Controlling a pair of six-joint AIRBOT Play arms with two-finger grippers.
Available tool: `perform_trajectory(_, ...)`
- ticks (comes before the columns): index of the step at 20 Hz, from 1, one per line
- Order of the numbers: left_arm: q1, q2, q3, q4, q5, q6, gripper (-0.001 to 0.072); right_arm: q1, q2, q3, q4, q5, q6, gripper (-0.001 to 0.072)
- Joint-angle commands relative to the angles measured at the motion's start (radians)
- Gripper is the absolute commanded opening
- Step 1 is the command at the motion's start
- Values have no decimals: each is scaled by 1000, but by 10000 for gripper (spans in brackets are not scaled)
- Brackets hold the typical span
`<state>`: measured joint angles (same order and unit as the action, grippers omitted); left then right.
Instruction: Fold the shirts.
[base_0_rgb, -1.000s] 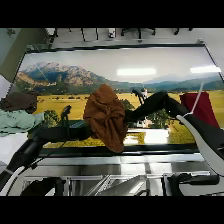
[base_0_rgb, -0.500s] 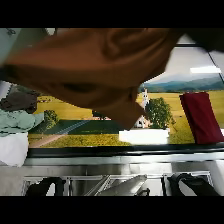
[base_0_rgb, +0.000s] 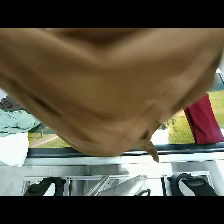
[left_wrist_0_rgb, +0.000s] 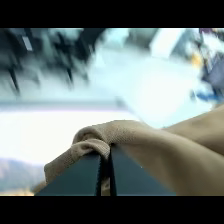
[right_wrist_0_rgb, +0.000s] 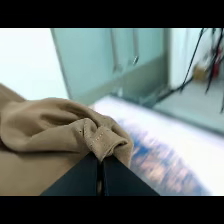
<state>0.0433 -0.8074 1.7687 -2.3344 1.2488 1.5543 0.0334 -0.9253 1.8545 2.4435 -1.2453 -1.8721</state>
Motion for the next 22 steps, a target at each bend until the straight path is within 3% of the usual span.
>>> perform_trajectory(1,-186,-143,-141,113,75,2,20,111,-42,-296,-1,-18,-6,21)
perform_trajectory(4,-368,-275,-395,338,-10,1,19,193,-85,-698,-31,147,-14,21)
perform_trajectory(7,-437,-421,-598,413,-174,1,19,180,-181,-1016,-33,366,-14,21)
perform_trajectory(11,-405,-632,-668,385,-346,2,19,99,-350,-1072,-39,444,-18,21)
perform_trajectory(14,-353,-736,-588,327,-361,2,42,30,-410,-1011,-39,453,-18,22)
perform_trajectory(15,-329,-753,-539,315,-331,2,338,8,-410,-985,-39,450,-18,23)
perform_trajectory(16,-303,-758,-489,315,-285,0,713,-18,-407,-948,-39,428,-17,69)
perform_trajectory(18,-253,-747,-397,317,-143,-2,690,-68,-407,-872,-39,318,-17,512)
perform_trajectory(19,-225,-727,-369,317,-66,1,690,-93,-407,-841,-39,242,-18,552)
perform_trajectory(22,-172,-621,-439,318,50,5,689,-126,-395,-825,-43,71,-56,551)
